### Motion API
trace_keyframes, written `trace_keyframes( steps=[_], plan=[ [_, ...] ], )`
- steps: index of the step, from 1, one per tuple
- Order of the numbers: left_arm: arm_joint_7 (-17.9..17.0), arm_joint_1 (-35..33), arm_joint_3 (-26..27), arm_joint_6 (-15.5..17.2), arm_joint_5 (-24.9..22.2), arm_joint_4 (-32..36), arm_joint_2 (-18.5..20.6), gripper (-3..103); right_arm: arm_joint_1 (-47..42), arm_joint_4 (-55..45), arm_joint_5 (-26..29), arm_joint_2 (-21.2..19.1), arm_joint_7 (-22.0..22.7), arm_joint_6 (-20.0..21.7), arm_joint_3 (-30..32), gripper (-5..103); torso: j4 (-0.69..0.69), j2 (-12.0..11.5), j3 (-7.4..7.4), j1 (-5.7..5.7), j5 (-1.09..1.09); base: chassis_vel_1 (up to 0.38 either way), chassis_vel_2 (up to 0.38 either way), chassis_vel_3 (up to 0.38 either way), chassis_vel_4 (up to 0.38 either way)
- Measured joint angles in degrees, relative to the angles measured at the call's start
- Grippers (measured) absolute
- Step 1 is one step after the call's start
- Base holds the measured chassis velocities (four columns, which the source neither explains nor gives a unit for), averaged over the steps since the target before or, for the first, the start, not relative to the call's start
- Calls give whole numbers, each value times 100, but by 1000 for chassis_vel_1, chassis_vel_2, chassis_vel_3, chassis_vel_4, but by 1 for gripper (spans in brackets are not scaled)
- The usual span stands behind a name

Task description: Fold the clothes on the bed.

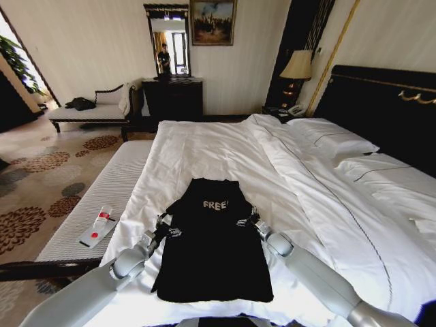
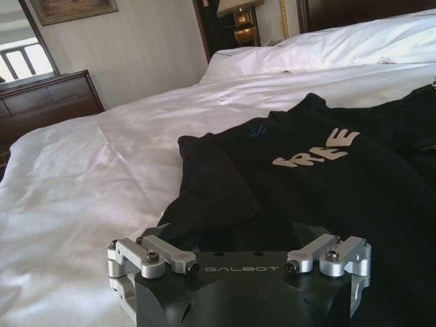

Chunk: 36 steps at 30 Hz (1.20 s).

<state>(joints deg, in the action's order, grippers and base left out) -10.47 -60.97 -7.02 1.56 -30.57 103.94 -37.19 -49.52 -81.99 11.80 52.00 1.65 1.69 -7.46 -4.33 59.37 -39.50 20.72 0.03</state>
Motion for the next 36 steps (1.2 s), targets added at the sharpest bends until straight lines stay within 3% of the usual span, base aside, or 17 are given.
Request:
trace_keyframes(
  steps=[2, 8, 10, 12, 16, 17, 19, 21, 28, 36],
  plan=[
    [-3, -7, 13, -1, -4, 0, -3, 100, 0, -10, 0, 0, 9, 5, -2, 102, 0, 0, 0, 0, 0, 0, 0, 0, 0],
    [-42, -14, 36, 9, -41, 0, -30, 100, -31, -33, -3, 1, 37, -2, -9, 83, 0, 0, 0, 0, 0, 0, 0, 0, 0],
    [-56, 2, 6, 23, -55, 0, -32, 100, -53, -55, -6, -1, 37, -26, -8, 71, 1, 0, 0, 0, 0, 0, 0, 0, 0],
    [-56, 13, -11, 27, -58, 0, -31, 100, -59, -61, -6, -2, 36, -29, -6, 71, 1, 0, 0, 0, 0, 0, 0, 0, 0],
    [-56, 135, -160, 37, -57, -56, -36, 100, -106, -76, -11, -4, 60, -55, 41, 49, 1, 0, 0, 0, 0, 0, 0, 0, 0],
    [-56, 135, -160, 37, -57, -56, -36, 100, -106, -76, -11, -4, 60, -55, 41, 49, 1, 0, 0, 0, 0, 0, 0, 0, 0],
    [-56, 228, -259, 37, 1, -121, -61, 100, -142, -98, -1, -11, 84, -55, 76, 39, 1, 0, 0, 0, 0, 0, 0, 0, 0],
    [-56, 278, -305, 37, 69, -156, -70, 100, -156, -110, 8, -17, 87, -55, 88, 39, 0, 0, 0, 0, 0, 0, 0, 0, 0],
    [-19, 657, -671, -17, 541, -451, -138, 100, -232, -162, 54, -42, 94, -41, 160, 7, 0, 0, 0, 0, 0, 0, 0, 0, 0],
    [-97, 1000, -957, -74, 456, -769, -404, 101, -263, -214, 111, -87, 96, -24, 190, 2, 1, 0, 0, 0, -1, 0, 0, 0, 0]
  ],
)
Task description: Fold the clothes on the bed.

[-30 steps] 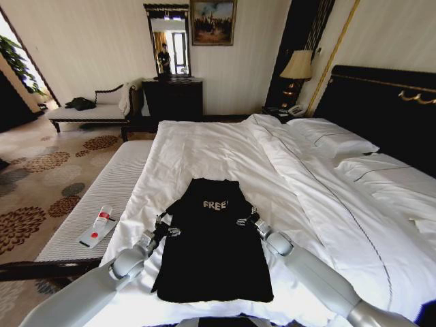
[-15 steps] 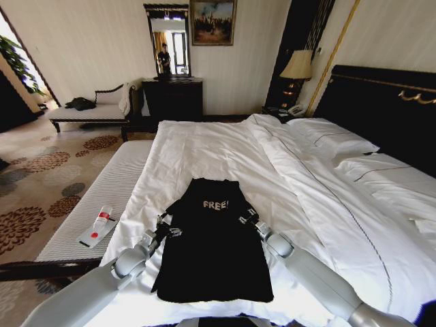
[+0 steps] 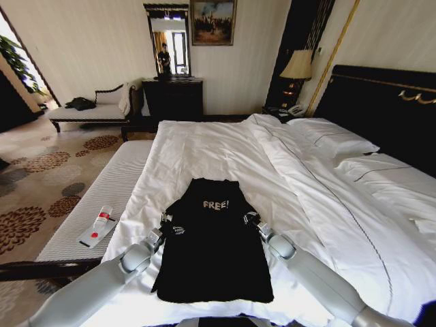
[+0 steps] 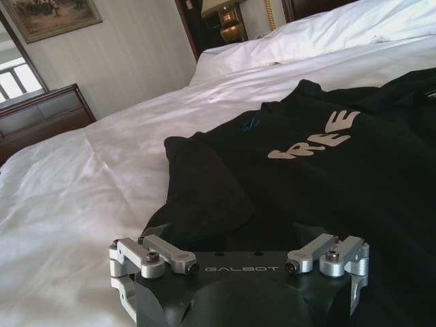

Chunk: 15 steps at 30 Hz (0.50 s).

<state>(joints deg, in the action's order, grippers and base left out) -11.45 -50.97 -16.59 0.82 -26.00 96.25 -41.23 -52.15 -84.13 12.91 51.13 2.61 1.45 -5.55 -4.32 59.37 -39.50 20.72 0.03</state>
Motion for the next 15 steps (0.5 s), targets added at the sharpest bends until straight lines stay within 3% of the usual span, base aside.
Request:
trace_keyframes(
  steps=[7, 9, 12, 15],
  plan=[
    [-5, 332, -201, -85, 22, -341, -293, 90, -2, -18, 46, -29, 5, 13, 17, 2, -1, 0, 0, 0, 0, 0, 0, 0, 0],
    [-42, 428, -235, -114, 44, -460, -392, 80, -14, -27, 52, -37, 10, 15, 28, 2, -2, 0, 0, 0, 0, 0, 0, 0, 0],
    [-77, 468, -241, -117, 62, -521, -437, 74, -25, -39, 60, -41, 19, 23, 34, 2, -2, 0, -1, 0, 1, 0, 0, 0, 0],
    [-90, 469, -227, -117, 67, -577, -419, 57, -36, -52, 81, -42, 34, 46, 51, 2, 0, 0, 0, 0, 0, 0, 0, 0, 0]
  ],
)
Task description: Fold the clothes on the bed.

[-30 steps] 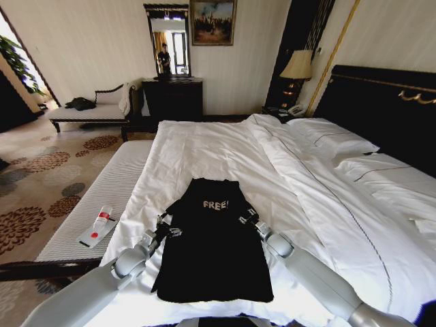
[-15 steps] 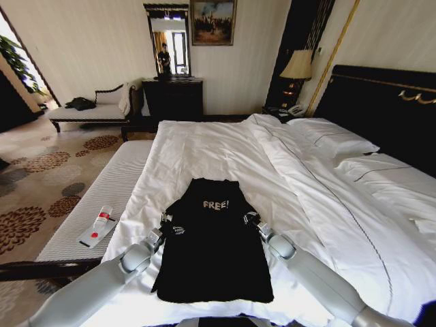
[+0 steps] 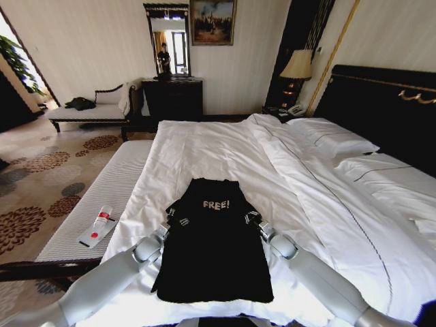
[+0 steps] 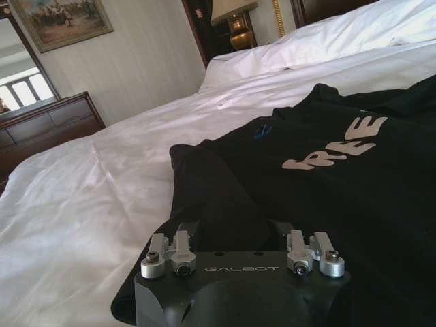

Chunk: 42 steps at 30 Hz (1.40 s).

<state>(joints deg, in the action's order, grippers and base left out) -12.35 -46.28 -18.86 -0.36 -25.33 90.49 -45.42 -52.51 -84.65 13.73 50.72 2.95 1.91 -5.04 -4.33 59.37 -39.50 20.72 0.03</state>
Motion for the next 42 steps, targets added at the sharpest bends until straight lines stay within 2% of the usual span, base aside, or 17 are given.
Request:
trace_keyframes(
  steps=[1, 3, 6, 7, 8, 9, 10, 12, 15, 23, 27, 32, 36, 42],
  plan=[
    [0, 0, 0, 0, 0, 0, 0, 57, 0, 0, 0, 0, 0, 0, 0, 2, 0, 0, 0, 0, 0, 0, 0, 0, 0],
    [9, -16, 16, 0, -7, -26, 26, 46, -2, 0, 9, 2, 5, 5, 10, 2, 0, 0, 0, 0, 0, 0, 0, 0, 0],
    [18, -23, 25, -1, -14, -29, 34, 40, -2, -1, 14, 5, 9, 7, 13, 2, 0, 0, 0, 0, 0, 0, 0, 0, 0],
    [24, -24, 35, -5, -16, -32, 32, 34, -3, -6, 16, 7, 13, 8, 15, 2, 0, 0, 0, 0, 0, 0, 0, 0, 0],
    [24, -24, 37, -8, -18, -32, 29, 34, -4, -9, 16, 7, 15, 9, 16, 2, 0, 0, 0, 0, 0, 0, 0, 0, 0],
    [20, -23, 46, -14, -22, -37, 12, 24, -9, -16, 18, 7, 21, 11, 19, 2, 0, 0, 0, 0, 0, 0, 0, 0, 0],
    [8, -23, 59, -15, -29, -38, -2, 18, -14, -22, 19, 7, 26, 13, 20, 2, -1, 0, 0, 0, 0, 0, 0, 0, 0],
    [-5, -24, 74, -15, -34, -38, -11, 18, -17, -28, 20, 5, 28, 14, 21, 2, -1, 0, 0, 0, 0, 0, 0, 0, 0],
    [-23, -26, 116, -15, -48, -38, -27, 3, -23, -54, 26, -9, 32, 18, 27, 2, -1, 0, 0, 0, 0, 0, 0, 0, 0],
    [-55, -27, 339, -14, -164, -28, -36, 2, -27, -153, 152, -21, 58, 30, 83, 2, -1, 0, 0, 0, 1, 0, 0, 0, 0],
    [-147, -1, 675, 66, -482, 6, -39, 2, -22, -368, 787, -21, 168, 146, 229, 2, -1, 0, 0, 0, 0, 0, 0, 0, 0],
    [-212, 9, 987, 151, -704, 14, -54, 2, -11, -589, 1307, -38, 261, 269, 409, 2, 0, 0, 0, 0, 0, 0, 0, 0, 0],
    [-244, 2, 1187, 196, -812, 5, -83, 2, -5, -649, 1483, -76, 288, 338, 530, 2, 0, 0, 0, 0, 0, 0, 0, 0, 0],
    [-263, -119, 1331, 211, -836, 23, -61, 2, -123, -652, 1384, -98, 229, 344, 602, 2, -1, 0, 0, 0, 0, 0, 0, 0, 0]
  ],
)
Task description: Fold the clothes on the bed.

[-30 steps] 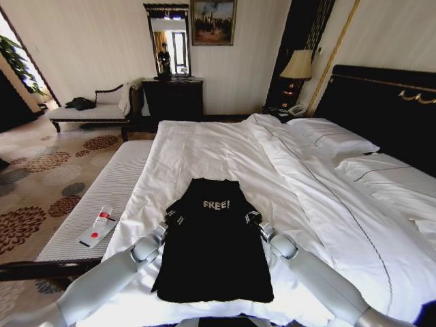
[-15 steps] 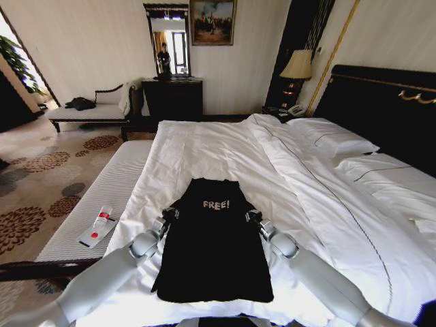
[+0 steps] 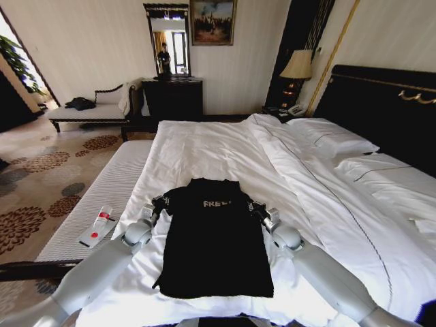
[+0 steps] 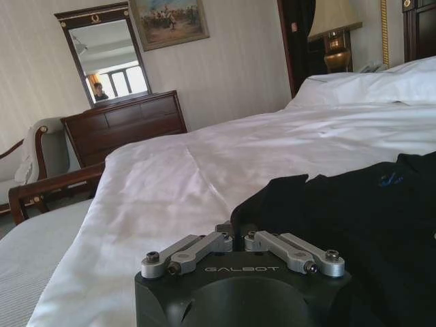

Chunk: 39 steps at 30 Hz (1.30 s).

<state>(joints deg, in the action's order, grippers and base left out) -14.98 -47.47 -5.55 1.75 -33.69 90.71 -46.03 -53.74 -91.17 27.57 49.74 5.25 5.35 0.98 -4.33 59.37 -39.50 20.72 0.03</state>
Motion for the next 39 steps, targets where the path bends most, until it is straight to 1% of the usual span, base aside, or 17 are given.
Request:
trace_keyframes(
  steps=[5, 6, 7, 9, 13, 15, 20, 22, 25, 29, 31, 32, 34, 35, 37, 38, 39],
  plan=[
    [-9, -150, 13, 1, 39, 66, 41, 2, -159, 26, -338, 14, -115, -89, -55, 2, 0, 0, 0, -1, -1, 0, 0, 0, 0],
    [-14, -175, 17, 0, 45, 82, 43, 2, -175, 28, -386, 23, -127, -101, -63, -2, 0, 0, 0, -1, 0, 0, 0, 0, 0],
    [-20, -194, 20, 2, 49, 98, 53, 2, -182, 33, -417, 35, -131, -110, -69, 3, 0, 0, 1, 0, 1, 0, 0, 0, 0],
    [-24, -200, 21, 4, 50, 108, 63, 2, -182, 38, -426, 41, -131, -114, -71, 3, 0, 0, 0, -1, 0, 0, 0, 0, 0],
    [-32, -202, 25, 10, 45, 129, 107, 2, -164, 20, -432, 44, -112, -122, -76, 24, 0, 0, 0, 0, 0, 0, 0, 0, 0],
    [-32, -200, 30, 11, 44, 129, 113, 2, -164, -2, -430, 43, -106, -123, -76, 24, 0, 0, 0, 0, 0, 0, 0, 0, 0],
    [-33, -193, 43, 11, 35, 129, 117, 2, -207, -141, -433, 39, -67, -121, -63, 51, 0, 0, 0, 0, 0, 0, 0, 0, 0],
    [-33, -194, 43, 11, 35, 129, 115, 2, -207, -141, -431, 39, -65, -119, -63, 51, 0, 0, 0, 0, 0, 0, 0, 0, 0],
    [-33, -207, 44, 11, 35, 133, 113, 2, -182, -124, -394, 39, -60, -118, -75, 70, 0, 0, 0, 0, 0, 0, 0, 0, 0],
    [-33, -238, 77, 11, 33, 140, 142, 2, -139, -85, -316, 43, -45, -118, -88, 61, 1, 0, 0, 0, 0, 0, 0, 0, 0],
    [-31, -250, 90, 11, 29, 149, 157, 2, -127, -80, -256, 47, -19, -118, -88, 49, 1, 0, 0, 0, 0, 0, 0, 0, 0],
    [-31, -250, 90, 11, 29, 149, 157, 2, -127, -80, -256, 47, -19, -118, -88, 49, 1, 0, 0, 0, 0, 0, 0, 0, 0],
    [-29, -257, 97, 11, 24, 160, 173, 2, -124, -79, -223, 49, 10, -118, -86, 38, 1, 0, 0, 0, 0, 0, 0, 0, 0],
    [-29, -257, 97, 11, 24, 160, 173, 2, -124, -79, -223, 49, 10, -118, -86, 38, 1, 0, 0, 0, 0, 0, 0, 0, 0],
    [-28, -259, 97, 11, 18, 167, 178, 2, -129, -85, -211, 49, 36, -118, -76, 28, 1, 0, 0, 0, 0, 0, 0, 0, 0],
    [-28, -258, 97, 11, 16, 166, 178, 2, -133, -89, -204, 50, 43, -118, -70, 28, 1, 0, 0, 0, 0, 0, 0, 0, 0],
    [-29, -256, 97, 11, 11, 166, 178, 2, -139, -95, -186, 50, 52, -118, -57, 23, 0, 0, 0, 0, 0, 0, 0, 0, 0]
  ],
)
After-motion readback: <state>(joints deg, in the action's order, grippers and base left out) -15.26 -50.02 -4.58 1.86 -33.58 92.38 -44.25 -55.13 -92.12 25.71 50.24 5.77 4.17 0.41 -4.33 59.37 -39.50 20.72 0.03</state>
